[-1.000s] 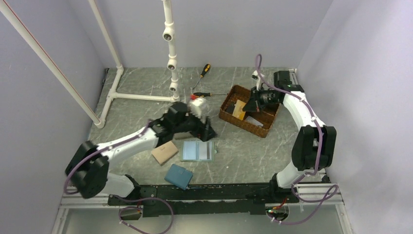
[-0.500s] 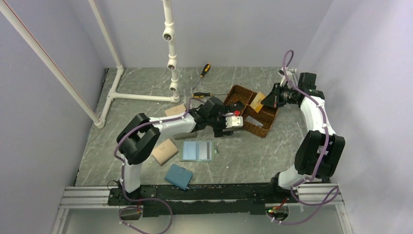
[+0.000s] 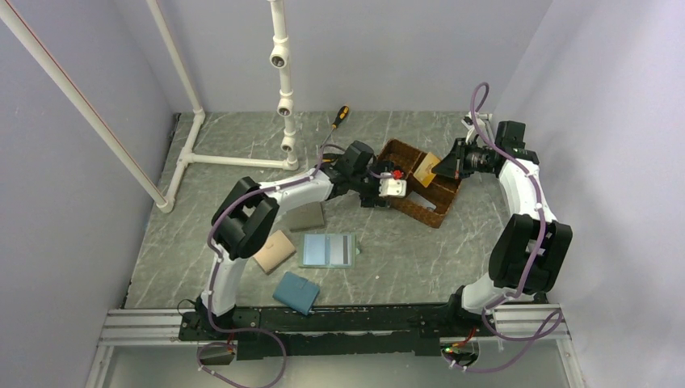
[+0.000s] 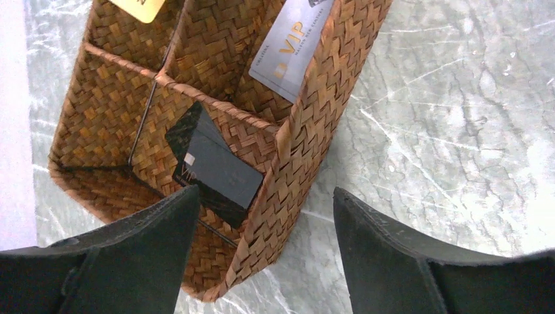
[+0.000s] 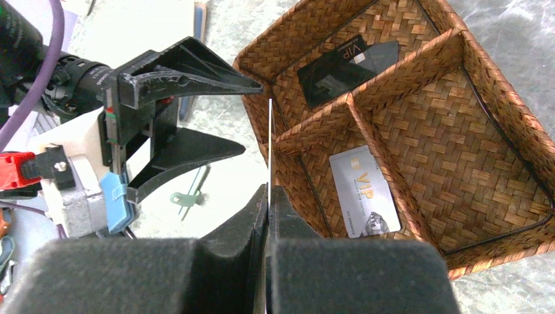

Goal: Take the credit cards out of the card holder
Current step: Move the storage box to the center of the board.

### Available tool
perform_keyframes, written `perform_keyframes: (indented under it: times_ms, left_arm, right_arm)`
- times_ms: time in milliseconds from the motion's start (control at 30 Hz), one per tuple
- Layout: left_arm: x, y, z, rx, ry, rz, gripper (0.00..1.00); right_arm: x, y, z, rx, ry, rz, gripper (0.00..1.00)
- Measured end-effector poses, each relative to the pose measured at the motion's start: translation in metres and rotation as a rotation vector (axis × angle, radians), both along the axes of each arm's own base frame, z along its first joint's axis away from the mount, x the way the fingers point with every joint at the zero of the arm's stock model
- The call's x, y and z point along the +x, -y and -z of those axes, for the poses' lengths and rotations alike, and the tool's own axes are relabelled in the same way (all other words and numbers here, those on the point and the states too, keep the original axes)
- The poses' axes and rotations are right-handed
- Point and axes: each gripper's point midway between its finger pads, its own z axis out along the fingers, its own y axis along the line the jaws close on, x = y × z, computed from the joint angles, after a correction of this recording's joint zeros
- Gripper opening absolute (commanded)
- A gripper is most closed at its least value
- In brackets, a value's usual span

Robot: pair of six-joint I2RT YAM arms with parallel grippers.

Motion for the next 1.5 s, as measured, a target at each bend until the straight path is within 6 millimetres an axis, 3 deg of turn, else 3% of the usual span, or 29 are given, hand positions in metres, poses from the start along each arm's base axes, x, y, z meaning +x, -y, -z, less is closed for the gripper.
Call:
perform_keyframes:
  times_ms: [367, 600, 767, 1033, 1300, 1333, 1500]
  left_arm:
    - [0.006, 0.002, 0.041, 0.091, -0.054, 0.044, 0.53]
    - [0.009, 0.004, 0.042, 0.105, -0.026, 0.048, 0.20]
    - [-0.002, 0.005, 0.045, 0.130, 0.012, 0.032, 0.00]
    - [-0.032, 0.004, 0.053, 0.148, 0.096, 0.036, 0.00]
    - [-0.038, 0.008, 0.050, 0.148, 0.099, 0.036, 0.00]
    - [-0.038, 0.008, 0.049, 0.151, 0.094, 0.037, 0.04]
    - [-0.036, 0.002, 0.041, 0.169, 0.027, 0.039, 0.45]
  right_arm:
    - [0.000, 0.002, 0.009, 0.005, -0.029, 0.001, 0.00]
    - [-0.001, 0.003, 0.010, 0.007, -0.036, 0.003, 0.00]
    - [-0.003, 0.004, 0.011, 0.007, -0.040, 0.000, 0.00]
    - [-0.007, 0.003, 0.007, 0.019, -0.026, -0.023, 0.00]
    - [-0.014, 0.005, -0.008, -0.047, 0.054, -0.054, 0.00]
    - [-0.013, 0.008, -0.008, -0.074, 0.060, -0.054, 0.00]
    - [-0.008, 0.021, -0.004, -0.176, 0.085, -0.038, 0.00]
